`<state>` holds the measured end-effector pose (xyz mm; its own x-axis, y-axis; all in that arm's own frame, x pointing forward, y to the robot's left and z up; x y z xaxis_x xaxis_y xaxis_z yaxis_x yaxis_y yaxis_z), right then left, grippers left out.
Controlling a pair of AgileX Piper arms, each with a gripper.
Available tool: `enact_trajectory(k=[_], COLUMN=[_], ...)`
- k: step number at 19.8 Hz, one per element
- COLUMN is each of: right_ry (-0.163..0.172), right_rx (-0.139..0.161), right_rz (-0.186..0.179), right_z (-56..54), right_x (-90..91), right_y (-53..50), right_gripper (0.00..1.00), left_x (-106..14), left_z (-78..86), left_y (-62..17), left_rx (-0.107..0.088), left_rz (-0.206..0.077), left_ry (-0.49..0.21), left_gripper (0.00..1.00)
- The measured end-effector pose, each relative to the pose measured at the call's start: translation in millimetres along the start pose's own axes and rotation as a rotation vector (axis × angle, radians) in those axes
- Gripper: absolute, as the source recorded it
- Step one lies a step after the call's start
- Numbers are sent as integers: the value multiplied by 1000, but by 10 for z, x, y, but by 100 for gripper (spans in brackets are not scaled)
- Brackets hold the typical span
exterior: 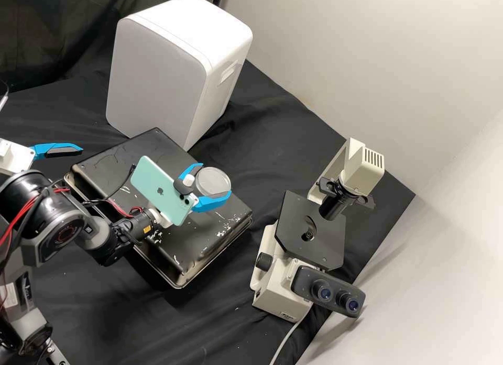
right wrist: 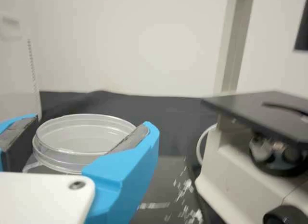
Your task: Place the petri dish on the bench
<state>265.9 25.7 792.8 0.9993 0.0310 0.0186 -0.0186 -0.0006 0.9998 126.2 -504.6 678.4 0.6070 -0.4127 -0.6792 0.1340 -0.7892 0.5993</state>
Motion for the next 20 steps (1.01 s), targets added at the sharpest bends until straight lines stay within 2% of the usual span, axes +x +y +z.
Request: enact_trajectory(k=[2,7,15,16,20], right_ry=[-16,-45,-60,-60,-67], right_rx=[-1,2,0,0,-1], right_rz=[-23,-37,-52,-52,-59], right_z=[35,92,131,131,149], right_x=[-19,-25,-17,-17,-13], right_y=[-56,-107,-147,-147,-166], right_gripper=[0,0,0,100,100], left_x=[0,0,1,1,1], left_z=[0,0,0,0,0], left_y=[0,0,-3,-3,-3], left_rx=[0,0,0,0,0], left_rz=[0,0,-2,-2,-2], left_ry=[0,0,0,0,0], left_gripper=[100,100,100,100,100])
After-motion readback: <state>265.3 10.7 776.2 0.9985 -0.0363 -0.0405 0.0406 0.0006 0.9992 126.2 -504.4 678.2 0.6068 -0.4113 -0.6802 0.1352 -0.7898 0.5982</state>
